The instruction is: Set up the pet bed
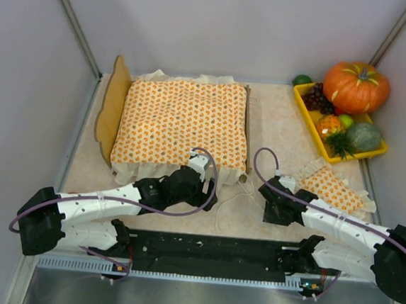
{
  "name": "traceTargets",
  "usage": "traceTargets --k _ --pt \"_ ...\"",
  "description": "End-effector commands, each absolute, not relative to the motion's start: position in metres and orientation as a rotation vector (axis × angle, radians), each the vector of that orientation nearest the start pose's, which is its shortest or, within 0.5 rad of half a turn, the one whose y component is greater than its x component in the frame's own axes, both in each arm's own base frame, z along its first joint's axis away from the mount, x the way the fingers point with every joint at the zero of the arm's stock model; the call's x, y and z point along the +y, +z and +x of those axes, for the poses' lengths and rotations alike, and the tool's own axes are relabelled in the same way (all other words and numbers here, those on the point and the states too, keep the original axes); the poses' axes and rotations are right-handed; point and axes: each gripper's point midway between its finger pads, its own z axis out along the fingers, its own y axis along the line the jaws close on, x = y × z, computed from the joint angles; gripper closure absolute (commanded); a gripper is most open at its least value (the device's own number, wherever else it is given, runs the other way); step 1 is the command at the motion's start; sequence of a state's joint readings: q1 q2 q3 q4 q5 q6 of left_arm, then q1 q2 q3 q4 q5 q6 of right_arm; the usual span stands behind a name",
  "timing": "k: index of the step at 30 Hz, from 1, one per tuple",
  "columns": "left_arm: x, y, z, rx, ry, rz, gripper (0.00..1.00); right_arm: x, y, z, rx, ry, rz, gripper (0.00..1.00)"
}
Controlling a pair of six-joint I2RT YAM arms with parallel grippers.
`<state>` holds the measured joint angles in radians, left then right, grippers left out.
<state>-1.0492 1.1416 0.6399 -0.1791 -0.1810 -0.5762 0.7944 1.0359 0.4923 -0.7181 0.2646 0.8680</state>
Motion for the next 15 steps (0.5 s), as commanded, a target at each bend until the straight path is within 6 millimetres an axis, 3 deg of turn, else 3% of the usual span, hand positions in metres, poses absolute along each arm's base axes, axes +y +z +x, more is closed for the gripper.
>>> traceTargets --k 1,4,6,10,15 --pt "-0.291 0.133 0.18 2.192 -0.719 0.423 0.14 0.12 0.012 0.132 2.763 0.042 0.11 0.68" --pt "-0.291 0.135 0.18 2.186 -0.724 0.418 0.14 0.129 0.004 0.128 2.795 0.031 0.043 0.83" --pt "-0.292 0.137 0.181 2.18 -0.725 0.425 0.14 0.136 0.0 0.127 2.813 0.031 0.007 1.0" --pt "-0.292 0.138 0.181 2.184 -0.714 0.428 0.13 0.162 0.013 0.133 2.786 0.159 -0.033 1.0" --pt "-0.292 0.139 0.183 2.181 -0.712 0.423 0.13 0.21 0.056 0.15 2.661 0.508 0.021 1.0"
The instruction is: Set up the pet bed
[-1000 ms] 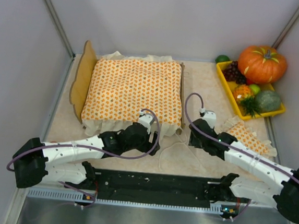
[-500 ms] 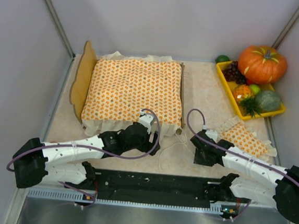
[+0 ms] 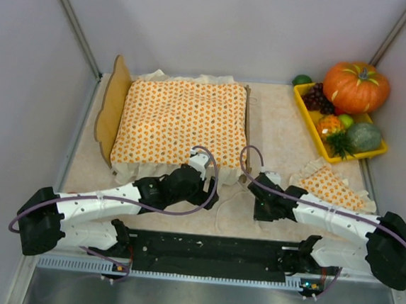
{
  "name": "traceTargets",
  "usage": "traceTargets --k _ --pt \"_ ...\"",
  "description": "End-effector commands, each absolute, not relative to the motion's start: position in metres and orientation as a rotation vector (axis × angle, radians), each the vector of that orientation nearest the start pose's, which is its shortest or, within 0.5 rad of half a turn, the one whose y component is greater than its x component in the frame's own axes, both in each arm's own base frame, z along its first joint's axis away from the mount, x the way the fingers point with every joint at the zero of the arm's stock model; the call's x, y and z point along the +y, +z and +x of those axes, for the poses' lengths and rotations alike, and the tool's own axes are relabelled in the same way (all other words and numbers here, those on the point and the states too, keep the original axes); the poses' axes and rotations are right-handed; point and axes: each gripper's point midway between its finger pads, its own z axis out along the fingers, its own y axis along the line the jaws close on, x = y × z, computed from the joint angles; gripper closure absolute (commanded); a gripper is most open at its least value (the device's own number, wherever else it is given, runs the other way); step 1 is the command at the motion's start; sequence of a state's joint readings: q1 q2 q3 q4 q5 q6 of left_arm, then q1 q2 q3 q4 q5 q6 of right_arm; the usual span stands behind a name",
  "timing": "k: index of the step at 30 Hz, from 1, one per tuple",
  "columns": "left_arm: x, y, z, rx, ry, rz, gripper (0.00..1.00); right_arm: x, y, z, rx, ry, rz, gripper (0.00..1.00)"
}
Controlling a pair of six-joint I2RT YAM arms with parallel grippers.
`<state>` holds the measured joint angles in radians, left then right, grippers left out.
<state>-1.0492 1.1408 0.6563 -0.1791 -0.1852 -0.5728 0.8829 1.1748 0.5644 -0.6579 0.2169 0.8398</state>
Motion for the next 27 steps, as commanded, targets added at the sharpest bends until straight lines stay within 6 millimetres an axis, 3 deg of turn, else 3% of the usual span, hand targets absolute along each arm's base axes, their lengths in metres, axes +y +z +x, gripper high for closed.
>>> traceTargets --k 1,5,11,19,27 --pt "-0.292 0.138 0.183 2.181 -0.708 0.424 0.13 0.217 0.065 0.155 2.626 0.556 0.028 1.0" --pt "-0.293 0.143 0.183 2.173 -0.722 0.415 0.13 0.233 0.087 0.168 2.579 0.623 0.111 1.0" --pt "-0.297 0.144 0.182 2.172 -0.744 0.417 0.12 0.25 0.096 0.204 2.475 0.792 0.347 1.0" --pt "-0.297 0.145 0.181 2.172 -0.753 0.415 0.12 0.239 0.074 0.261 2.389 0.651 0.47 1.0" --pt "-0.297 0.142 0.181 2.18 -0.746 0.418 0.12 0.223 0.027 0.272 2.423 0.494 0.502 1.0"
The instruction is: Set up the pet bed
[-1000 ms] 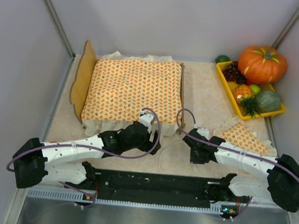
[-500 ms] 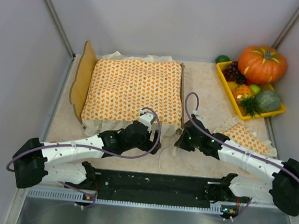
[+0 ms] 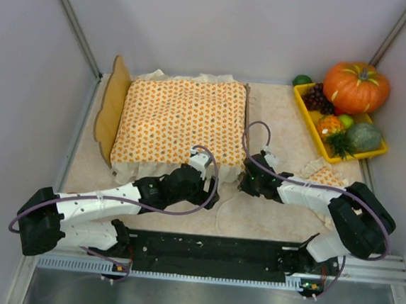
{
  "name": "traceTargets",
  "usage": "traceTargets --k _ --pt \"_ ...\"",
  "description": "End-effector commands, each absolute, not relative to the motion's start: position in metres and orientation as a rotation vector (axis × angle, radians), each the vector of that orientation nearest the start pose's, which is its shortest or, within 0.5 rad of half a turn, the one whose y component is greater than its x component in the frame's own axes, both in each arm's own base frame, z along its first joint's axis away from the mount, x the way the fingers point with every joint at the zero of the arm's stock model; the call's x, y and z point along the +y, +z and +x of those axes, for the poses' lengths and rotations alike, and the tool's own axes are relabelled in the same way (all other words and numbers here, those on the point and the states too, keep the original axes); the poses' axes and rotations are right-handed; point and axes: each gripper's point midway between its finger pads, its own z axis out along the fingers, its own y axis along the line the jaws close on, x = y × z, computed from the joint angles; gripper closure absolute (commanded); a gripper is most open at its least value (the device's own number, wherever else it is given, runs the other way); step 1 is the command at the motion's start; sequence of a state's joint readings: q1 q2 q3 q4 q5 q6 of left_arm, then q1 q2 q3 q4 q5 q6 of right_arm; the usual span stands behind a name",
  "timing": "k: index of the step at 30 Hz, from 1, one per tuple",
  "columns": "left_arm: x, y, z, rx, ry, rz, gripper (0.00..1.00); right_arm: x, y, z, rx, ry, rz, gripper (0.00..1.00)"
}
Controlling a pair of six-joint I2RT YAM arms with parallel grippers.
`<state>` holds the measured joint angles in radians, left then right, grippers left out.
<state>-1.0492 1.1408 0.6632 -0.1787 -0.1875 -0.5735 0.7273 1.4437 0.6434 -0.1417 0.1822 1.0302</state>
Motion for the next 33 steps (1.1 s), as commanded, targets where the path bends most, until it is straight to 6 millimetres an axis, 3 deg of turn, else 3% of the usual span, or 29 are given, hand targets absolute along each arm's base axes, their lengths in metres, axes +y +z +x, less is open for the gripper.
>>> traceTargets --k 1,4,7,10,13,14,16,20,22,26,28,33 --pt "-0.298 0.143 0.181 2.178 -0.748 0.42 0.12 0.221 0.022 0.271 2.418 0.494 0.515 1.0" --pt "-0.301 0.143 0.181 2.183 -0.754 0.431 0.12 0.219 0.021 0.272 2.39 0.512 0.542 1.0" --pt "-0.307 0.145 0.181 2.168 -0.776 0.452 0.11 0.223 0.028 0.27 2.393 0.554 0.494 0.92" --pt "-0.311 0.143 0.181 2.176 -0.774 0.465 0.12 0.224 0.049 0.271 2.349 0.594 0.417 0.8" --pt "-0.313 0.141 0.183 2.18 -0.774 0.462 0.11 0.224 0.078 0.269 2.277 0.652 0.334 0.6" --pt "-0.314 0.14 0.183 2.182 -0.774 0.463 0.11 0.224 0.085 0.268 2.262 0.664 0.294 0.48" --pt "-0.316 0.14 0.184 2.18 -0.78 0.46 0.11 0.224 0.105 0.264 2.217 0.71 0.258 0.41" --pt "-0.32 0.14 0.184 2.182 -0.787 0.472 0.11 0.212 0.117 0.254 2.21 0.689 0.221 0.39" --pt "-0.323 0.139 0.184 2.184 -0.788 0.485 0.11 0.196 0.11 0.25 2.223 0.616 0.24 0.39" --pt "-0.327 0.14 0.183 2.181 -0.798 0.509 0.13 0.157 0.094 0.264 2.241 0.501 0.312 0.48" --pt "-0.328 0.14 0.183 2.177 -0.8 0.512 0.14 0.156 0.092 0.268 2.245 0.502 0.275 0.49" --pt "-0.332 0.139 0.183 2.182 -0.791 0.523 0.16 0.177 0.08 0.277 2.298 0.567 0.078 0.5"
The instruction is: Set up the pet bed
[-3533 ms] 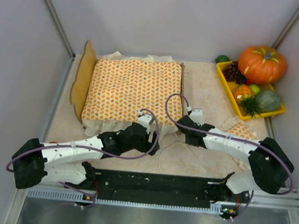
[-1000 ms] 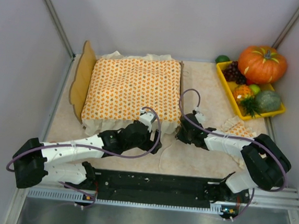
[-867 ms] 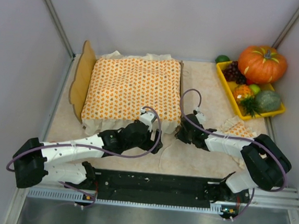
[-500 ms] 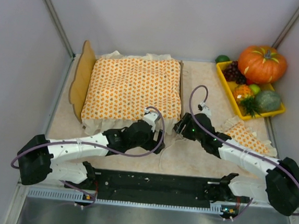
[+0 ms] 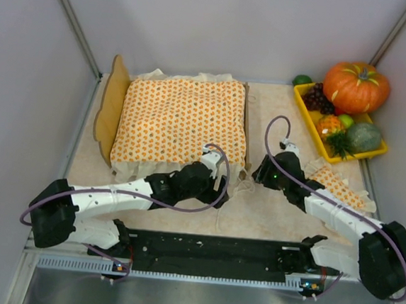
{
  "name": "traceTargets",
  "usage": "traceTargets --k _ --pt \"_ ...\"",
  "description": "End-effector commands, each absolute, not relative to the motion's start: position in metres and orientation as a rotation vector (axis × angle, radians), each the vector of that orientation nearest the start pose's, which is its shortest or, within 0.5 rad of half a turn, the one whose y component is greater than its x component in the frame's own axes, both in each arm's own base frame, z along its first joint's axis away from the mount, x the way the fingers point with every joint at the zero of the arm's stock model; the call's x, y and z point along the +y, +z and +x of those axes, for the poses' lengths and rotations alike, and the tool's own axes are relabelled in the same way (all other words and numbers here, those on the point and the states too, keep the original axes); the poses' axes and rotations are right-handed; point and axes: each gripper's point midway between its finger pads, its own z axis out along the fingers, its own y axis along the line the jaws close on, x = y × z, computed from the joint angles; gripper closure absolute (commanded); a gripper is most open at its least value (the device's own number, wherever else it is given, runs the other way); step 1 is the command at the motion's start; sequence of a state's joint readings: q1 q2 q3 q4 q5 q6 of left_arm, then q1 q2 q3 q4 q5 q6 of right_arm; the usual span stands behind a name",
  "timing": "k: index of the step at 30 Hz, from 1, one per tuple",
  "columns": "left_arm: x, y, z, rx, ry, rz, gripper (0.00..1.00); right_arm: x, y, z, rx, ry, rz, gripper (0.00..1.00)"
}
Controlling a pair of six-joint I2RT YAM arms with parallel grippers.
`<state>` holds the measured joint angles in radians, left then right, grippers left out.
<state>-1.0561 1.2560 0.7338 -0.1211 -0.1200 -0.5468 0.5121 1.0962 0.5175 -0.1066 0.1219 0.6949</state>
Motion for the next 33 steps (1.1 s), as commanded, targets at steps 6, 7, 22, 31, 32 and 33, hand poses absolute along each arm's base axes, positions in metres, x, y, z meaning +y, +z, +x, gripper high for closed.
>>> traceTargets --k 6,7,22,31,32,33 --pt "-0.332 0.139 0.182 2.197 -0.784 0.508 0.17 0.187 0.058 0.279 2.385 0.563 -0.054 0.5" --pt "-0.331 0.136 0.181 2.202 -0.78 0.508 0.17 0.185 0.055 0.28 2.39 0.548 -0.066 0.5" --pt "-0.333 0.135 0.183 2.212 -0.77 0.507 0.17 0.187 0.018 0.279 2.487 0.572 -0.103 0.66" --pt "-0.333 0.134 0.182 2.216 -0.767 0.518 0.17 0.189 -0.002 0.262 2.555 0.616 -0.092 0.84" --pt "-0.333 0.133 0.182 2.219 -0.767 0.516 0.17 0.187 -0.004 0.261 2.564 0.608 -0.087 0.84" --pt "-0.333 0.133 0.182 2.218 -0.767 0.517 0.17 0.184 -0.007 0.257 2.573 0.594 -0.082 0.82"
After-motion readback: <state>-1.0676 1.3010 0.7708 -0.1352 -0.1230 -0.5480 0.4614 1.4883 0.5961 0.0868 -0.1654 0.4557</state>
